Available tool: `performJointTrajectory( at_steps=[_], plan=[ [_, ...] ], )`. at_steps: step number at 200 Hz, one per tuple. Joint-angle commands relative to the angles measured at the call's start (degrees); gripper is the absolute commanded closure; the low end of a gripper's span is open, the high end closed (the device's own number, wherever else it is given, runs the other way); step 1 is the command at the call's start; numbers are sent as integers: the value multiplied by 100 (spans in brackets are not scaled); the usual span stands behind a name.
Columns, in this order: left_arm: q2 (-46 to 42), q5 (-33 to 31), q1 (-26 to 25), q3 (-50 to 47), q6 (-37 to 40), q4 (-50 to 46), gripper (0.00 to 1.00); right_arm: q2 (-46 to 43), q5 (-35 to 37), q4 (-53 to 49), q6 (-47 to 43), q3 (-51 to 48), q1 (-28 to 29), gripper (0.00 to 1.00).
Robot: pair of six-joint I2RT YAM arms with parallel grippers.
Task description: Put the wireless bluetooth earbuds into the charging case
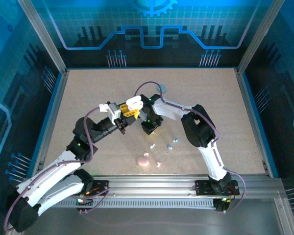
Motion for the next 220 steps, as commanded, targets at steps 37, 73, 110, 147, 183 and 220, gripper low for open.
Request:
performJointTrajectory(
  at_steps=[37,73,110,147,183,220],
  plan=[
    [-38,68,-25,144,-64,100,77,130,88,-260,140,41,124,60],
    [-16,71,-24,150,-63,116,77,115,66,-310,176,12,140,63],
    [3,72,-24,151,-73,115,77,119,53,-313,234,10,120,68],
    [13,72,-27,151,-73,125,77,16,71,-256,295,-44,120,70],
    [42,40,-27,143,-73,125,77,-443,-32,-10,503,-259,-40,70],
    [147,-74,-30,117,-120,174,77,-1390,-288,576,826,-904,-438,70]
  ],
)
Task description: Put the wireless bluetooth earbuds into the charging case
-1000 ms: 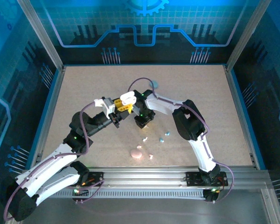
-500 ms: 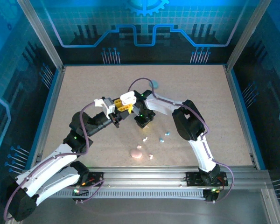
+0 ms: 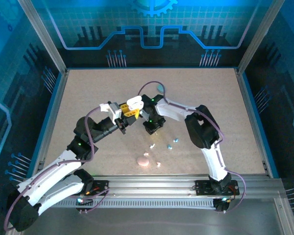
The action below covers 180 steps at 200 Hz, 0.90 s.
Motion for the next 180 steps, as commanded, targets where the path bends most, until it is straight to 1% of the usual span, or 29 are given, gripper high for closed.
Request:
performJointTrajectory(
  at_steps=[1,20,48,94,132,180],
  plan=[
    [58,-72,-27,116,-127,178,77,-841,-238,392,341,-342,-329,70],
    [173,-171,-29,84,-216,304,77,-1434,-351,709,560,-706,-589,70],
    [451,-237,-38,58,-395,523,78,-2455,-258,1134,840,-1126,-903,70],
    [1090,-285,-84,-8,-662,1228,78,-3924,140,1456,987,-1096,-992,70],
    [1594,-345,-292,16,-718,1725,79,-4653,156,1862,851,-1026,-745,71],
    [1972,-384,-446,158,-724,1917,78,-4987,371,2250,420,-937,-172,71]
  ],
)
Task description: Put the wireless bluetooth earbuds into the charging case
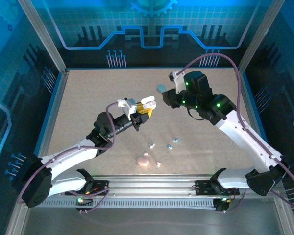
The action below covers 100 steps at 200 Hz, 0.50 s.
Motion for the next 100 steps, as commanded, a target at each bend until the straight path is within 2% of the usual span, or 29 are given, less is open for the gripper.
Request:
performJointTrajectory(
  at_steps=[1,100],
  plan=[
    [91,-99,-74,161,-123,457,78,-166,205,418,-282,101,261,71],
    [79,-270,-193,320,-330,413,78,-144,-42,979,-421,-232,562,71]
  ],
)
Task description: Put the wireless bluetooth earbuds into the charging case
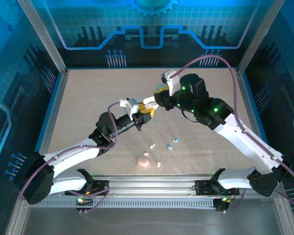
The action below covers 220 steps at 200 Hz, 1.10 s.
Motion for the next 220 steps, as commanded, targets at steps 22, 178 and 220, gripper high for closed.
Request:
performJointTrajectory(
  at_steps=[22,178,220],
  plan=[
    [-39,-209,-66,240,-253,317,78,-85,-67,328,-110,-194,76,71],
    [-83,-319,-92,243,-441,533,78,-42,-253,640,-27,-479,82,72],
    [-75,-319,-88,241,-481,626,78,-38,-297,648,-81,-581,69,72]
  ],
)
